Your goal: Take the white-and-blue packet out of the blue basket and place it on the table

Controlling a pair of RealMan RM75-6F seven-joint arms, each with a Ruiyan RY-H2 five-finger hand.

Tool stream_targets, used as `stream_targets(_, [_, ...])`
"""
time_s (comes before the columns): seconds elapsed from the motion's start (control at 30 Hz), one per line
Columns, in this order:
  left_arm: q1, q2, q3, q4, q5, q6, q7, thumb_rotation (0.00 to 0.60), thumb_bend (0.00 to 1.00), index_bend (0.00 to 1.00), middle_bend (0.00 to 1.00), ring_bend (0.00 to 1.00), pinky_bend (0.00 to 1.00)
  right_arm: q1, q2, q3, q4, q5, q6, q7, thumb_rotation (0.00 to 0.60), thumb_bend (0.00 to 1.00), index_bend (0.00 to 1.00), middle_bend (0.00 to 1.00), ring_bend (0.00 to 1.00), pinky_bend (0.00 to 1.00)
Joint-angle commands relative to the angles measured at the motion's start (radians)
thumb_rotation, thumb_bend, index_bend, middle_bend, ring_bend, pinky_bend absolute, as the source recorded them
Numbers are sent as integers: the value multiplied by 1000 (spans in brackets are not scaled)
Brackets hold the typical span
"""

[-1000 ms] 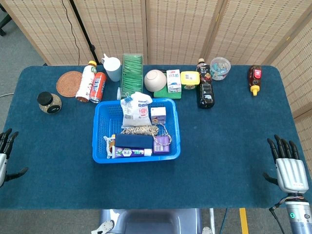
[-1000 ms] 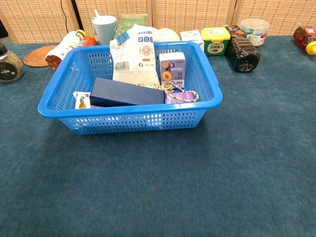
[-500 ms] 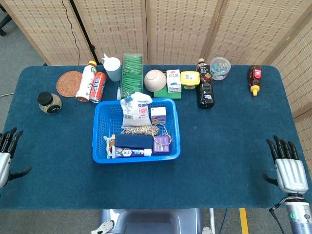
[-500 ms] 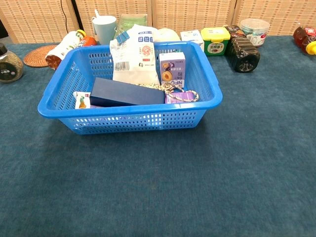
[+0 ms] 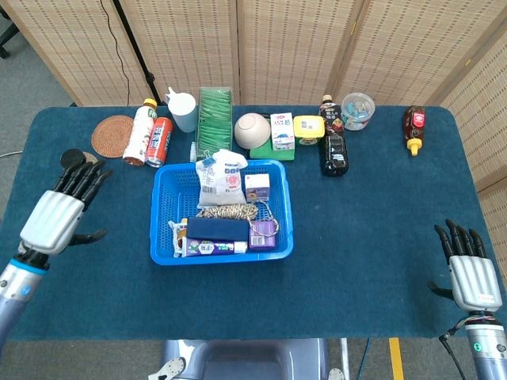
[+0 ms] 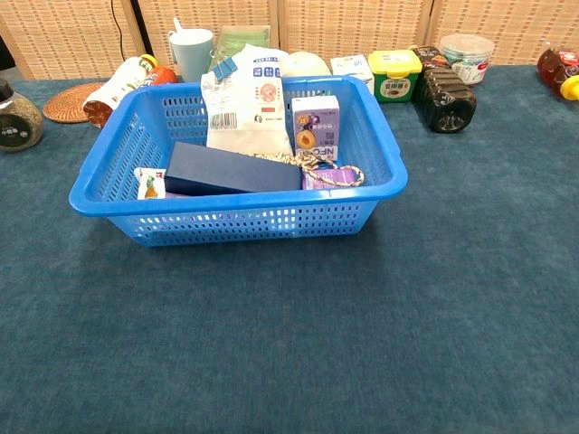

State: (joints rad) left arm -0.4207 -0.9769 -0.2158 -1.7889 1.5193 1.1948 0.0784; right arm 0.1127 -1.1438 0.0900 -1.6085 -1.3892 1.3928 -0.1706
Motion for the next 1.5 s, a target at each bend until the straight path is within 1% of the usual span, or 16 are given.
stream_targets(0.03, [-157, -29, -97, -8, -158, -162, 127, 600, 63, 0, 0, 0, 0, 6, -3, 6, 11, 16, -15, 6, 600, 0, 0, 0, 0, 0])
stream_targets(0.17, [-282, -91, -142, 47, -312, -283, 236, 600, 62, 0, 0, 0, 0, 16, -8, 14, 30, 45, -40, 12, 600, 0, 0, 0, 0, 0])
stream_targets(0.27, [-375, -146, -155, 98, -430, -354, 321, 600, 62, 0, 0, 0, 0, 22, -11, 23, 44, 69, -56, 18, 600, 0, 0, 0, 0, 0])
stream_targets(0.43, [-515, -250, -139, 182, -605, -422, 466, 600, 62, 0, 0, 0, 0, 28, -13, 38, 64, 106, -73, 29, 600, 0, 0, 0, 0, 0])
stream_targets(0.53, [-594, -321, -124, 245, -701, -432, 541, 600, 62, 0, 0, 0, 0, 30, -13, 46, 76, 130, -83, 33, 600, 0, 0, 0, 0, 0])
stream_targets(0.63, [-664, -392, -108, 306, -771, -432, 601, 600, 62, 0, 0, 0, 0, 32, -14, 53, 85, 147, -88, 34, 600, 0, 0, 0, 0, 0])
stream_targets(0.77, [-736, -463, -88, 370, -859, -435, 660, 600, 63, 0, 0, 0, 0, 34, -15, 58, 94, 160, -92, 35, 600, 0, 0, 0, 0, 0])
stream_targets(0.93, [-797, -523, -67, 443, -951, -439, 698, 600, 62, 0, 0, 0, 0, 37, -19, 61, 107, 178, -104, 37, 600, 0, 0, 0, 0, 0])
stream_targets(1.07, [-830, -548, -48, 490, -1007, -445, 721, 600, 62, 0, 0, 0, 0, 39, -21, 63, 115, 188, -109, 38, 600, 0, 0, 0, 0, 0])
stream_targets(1.23, [-858, -581, -32, 544, -1052, -457, 723, 600, 62, 0, 0, 0, 5, 41, -24, 66, 121, 198, -115, 38, 600, 0, 0, 0, 0, 0])
stream_targets(1.3, [-865, -591, -26, 560, -1057, -452, 723, 600, 62, 0, 0, 0, 29, 42, -24, 66, 123, 201, -118, 39, 600, 0, 0, 0, 0, 0])
stream_targets(1.4, [-875, -608, -16, 583, -1065, -436, 730, 600, 75, 0, 0, 12, 114, 44, -25, 66, 126, 203, -121, 39, 600, 0, 0, 0, 0, 0])
stream_targets(1.43, [-878, -615, -14, 591, -1067, -430, 730, 600, 88, 0, 0, 34, 160, 44, -25, 66, 126, 204, -122, 40, 600, 0, 0, 0, 0, 0])
stream_targets(1.5, [-880, -627, -14, 604, -1066, -422, 724, 600, 110, 33, 21, 96, 239, 45, -25, 65, 127, 203, -124, 42, 600, 0, 0, 0, 0, 0])
